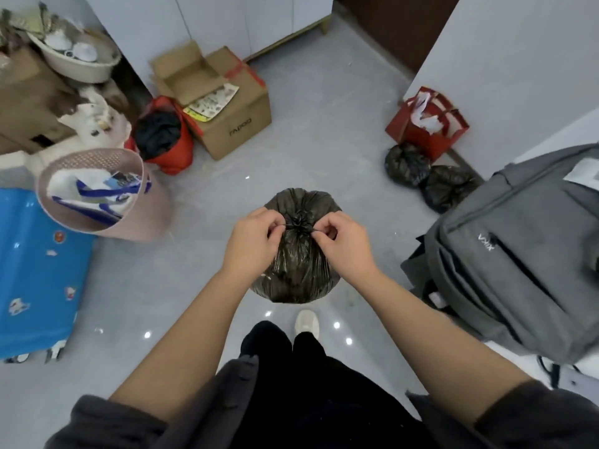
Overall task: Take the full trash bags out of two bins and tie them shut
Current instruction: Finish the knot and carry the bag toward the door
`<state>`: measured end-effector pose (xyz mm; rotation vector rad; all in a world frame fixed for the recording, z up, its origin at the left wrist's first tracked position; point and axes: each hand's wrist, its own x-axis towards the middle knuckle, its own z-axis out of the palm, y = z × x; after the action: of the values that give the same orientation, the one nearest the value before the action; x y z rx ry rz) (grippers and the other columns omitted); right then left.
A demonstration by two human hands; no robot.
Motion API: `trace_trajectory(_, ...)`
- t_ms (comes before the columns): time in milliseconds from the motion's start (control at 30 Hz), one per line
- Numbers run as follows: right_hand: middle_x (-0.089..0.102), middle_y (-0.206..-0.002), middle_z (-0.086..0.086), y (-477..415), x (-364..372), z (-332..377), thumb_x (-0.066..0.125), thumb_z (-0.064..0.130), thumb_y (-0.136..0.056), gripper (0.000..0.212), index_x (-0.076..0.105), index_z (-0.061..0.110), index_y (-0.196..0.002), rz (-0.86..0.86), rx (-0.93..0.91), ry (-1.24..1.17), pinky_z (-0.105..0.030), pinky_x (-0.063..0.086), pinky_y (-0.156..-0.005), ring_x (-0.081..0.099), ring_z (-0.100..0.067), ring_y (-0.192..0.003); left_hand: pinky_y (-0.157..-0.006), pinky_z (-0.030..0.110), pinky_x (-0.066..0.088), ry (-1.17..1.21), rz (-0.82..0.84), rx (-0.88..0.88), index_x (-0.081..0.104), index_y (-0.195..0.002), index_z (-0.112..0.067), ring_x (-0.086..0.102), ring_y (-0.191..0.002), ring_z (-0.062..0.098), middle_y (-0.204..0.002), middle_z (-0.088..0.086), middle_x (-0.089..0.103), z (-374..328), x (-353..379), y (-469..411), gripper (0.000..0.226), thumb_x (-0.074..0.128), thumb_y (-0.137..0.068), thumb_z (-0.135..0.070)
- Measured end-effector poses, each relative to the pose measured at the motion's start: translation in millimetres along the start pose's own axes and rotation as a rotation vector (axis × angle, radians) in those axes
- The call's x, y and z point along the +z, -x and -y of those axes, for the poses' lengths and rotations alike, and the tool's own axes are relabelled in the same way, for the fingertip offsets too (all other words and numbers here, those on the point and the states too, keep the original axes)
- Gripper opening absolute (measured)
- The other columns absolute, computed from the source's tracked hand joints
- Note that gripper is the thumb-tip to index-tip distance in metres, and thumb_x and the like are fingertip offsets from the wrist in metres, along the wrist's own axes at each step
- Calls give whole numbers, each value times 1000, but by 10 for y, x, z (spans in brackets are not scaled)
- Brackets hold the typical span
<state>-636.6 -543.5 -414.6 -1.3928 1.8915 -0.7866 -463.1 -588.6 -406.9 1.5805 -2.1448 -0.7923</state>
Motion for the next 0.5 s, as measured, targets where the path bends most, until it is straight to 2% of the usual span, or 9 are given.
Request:
trace_trajectory(200,62,-82,0,-1129,-241,63,68,10,-79,17,59,22,-71,-111,69,-7,-25,46,-73,56,-13,-73,-70,23,38,-19,63,101,67,-87,-15,50,-72,12,-80,-8,53,-88,33,-1359,5,62,-86,-14)
trace_trajectory(367,63,-82,0,-2095,-445,27,68,12,-80,14,61,21,-74,-195,175,-3,-22,44,-71,55,-11,-71,-72,31,47,-6,174,200,68,-87,-14,55,-75,16,-80,-5,57,-160,145,-2571,6,62,-86,-14)
trace_trajectory(500,62,-79,4,-2715,-690,-38,68,13,-81,14,60,22,-74,-273,271,-17,-22,44,-69,56,-11,-71,-72,33,48,-38,285,300,67,-86,-15,55,-75,17,-81,-5,57,-336,259,-3459,6,62,-86,-14)
